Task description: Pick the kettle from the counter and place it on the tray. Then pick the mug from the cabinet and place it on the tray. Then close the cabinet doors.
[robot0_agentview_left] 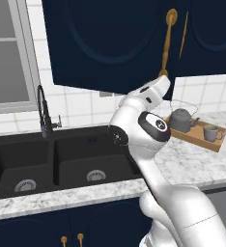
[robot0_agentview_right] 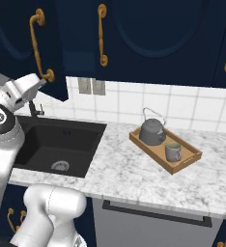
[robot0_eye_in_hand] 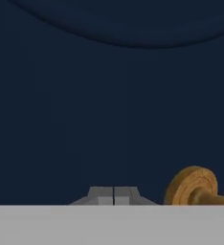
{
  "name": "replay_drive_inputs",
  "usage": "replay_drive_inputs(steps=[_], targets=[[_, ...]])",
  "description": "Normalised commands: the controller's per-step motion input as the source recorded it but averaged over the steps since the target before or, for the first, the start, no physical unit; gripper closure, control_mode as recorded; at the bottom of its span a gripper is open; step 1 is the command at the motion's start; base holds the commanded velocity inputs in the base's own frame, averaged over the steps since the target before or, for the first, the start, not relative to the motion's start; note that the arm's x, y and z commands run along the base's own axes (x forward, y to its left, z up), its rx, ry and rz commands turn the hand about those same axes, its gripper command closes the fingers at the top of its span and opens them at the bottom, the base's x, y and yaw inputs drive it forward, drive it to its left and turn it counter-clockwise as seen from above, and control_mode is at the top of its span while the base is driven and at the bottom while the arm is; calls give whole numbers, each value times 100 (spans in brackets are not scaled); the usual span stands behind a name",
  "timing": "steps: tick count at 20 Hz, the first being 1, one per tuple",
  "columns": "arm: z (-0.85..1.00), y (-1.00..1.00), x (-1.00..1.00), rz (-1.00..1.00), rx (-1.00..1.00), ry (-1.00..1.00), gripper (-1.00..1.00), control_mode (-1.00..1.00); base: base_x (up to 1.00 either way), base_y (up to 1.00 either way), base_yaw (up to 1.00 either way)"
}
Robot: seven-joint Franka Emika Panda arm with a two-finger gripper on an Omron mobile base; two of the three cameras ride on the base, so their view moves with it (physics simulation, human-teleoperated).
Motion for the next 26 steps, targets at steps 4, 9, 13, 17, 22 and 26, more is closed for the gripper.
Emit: replay_drive_inputs(steps=[4, 9, 13, 17, 22, 26], targets=[[10, 0, 69, -7, 0, -1, 100, -100, 0, 0, 0], [49, -16, 71, 1, 0, 1, 100, -100, 0, 0, 0], [31, -44, 76, 12, 0, 6, 100, -100, 0, 0, 0], [4, -56, 71, 16, 0, 3, 100, -100, 0, 0, 0], [0, -45, 71, 17, 0, 2, 100, -100, 0, 0, 0], [0, -31, 61, 19, 0, 0, 100, -100, 0, 0, 0]])
